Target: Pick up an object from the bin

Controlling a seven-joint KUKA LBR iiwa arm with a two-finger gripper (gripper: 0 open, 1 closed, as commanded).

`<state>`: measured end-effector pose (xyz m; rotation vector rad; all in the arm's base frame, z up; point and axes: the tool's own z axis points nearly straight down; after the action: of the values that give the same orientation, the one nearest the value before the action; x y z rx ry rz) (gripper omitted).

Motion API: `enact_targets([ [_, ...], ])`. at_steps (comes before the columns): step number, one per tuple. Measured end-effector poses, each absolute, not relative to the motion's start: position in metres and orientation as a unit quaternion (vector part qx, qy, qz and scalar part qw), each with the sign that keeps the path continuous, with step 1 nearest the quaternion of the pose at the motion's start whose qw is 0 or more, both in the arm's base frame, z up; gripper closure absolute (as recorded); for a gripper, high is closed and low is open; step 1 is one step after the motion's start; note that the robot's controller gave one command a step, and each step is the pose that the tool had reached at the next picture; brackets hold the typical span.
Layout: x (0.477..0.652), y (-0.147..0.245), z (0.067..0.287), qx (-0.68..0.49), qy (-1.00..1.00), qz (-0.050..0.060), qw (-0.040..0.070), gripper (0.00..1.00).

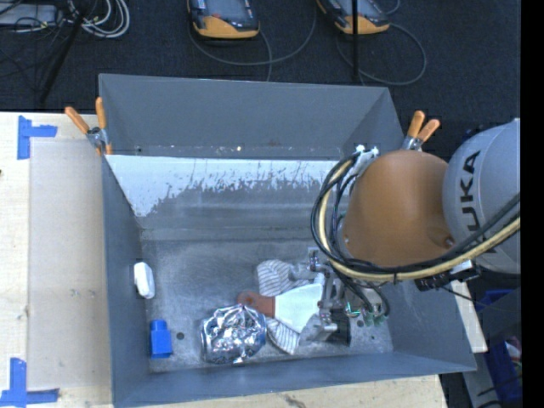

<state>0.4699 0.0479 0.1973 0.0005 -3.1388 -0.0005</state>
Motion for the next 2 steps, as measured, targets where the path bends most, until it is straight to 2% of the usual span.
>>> enact_targets([
  [1, 0.4895, 0.0707, 0.0802, -0.025, -1.000, 0.000, -0.004, 1.00],
  [2, 0.4895, 0.0706, 0.0802, -0.026, -1.000, -0.001, -0.004, 1.00],
])
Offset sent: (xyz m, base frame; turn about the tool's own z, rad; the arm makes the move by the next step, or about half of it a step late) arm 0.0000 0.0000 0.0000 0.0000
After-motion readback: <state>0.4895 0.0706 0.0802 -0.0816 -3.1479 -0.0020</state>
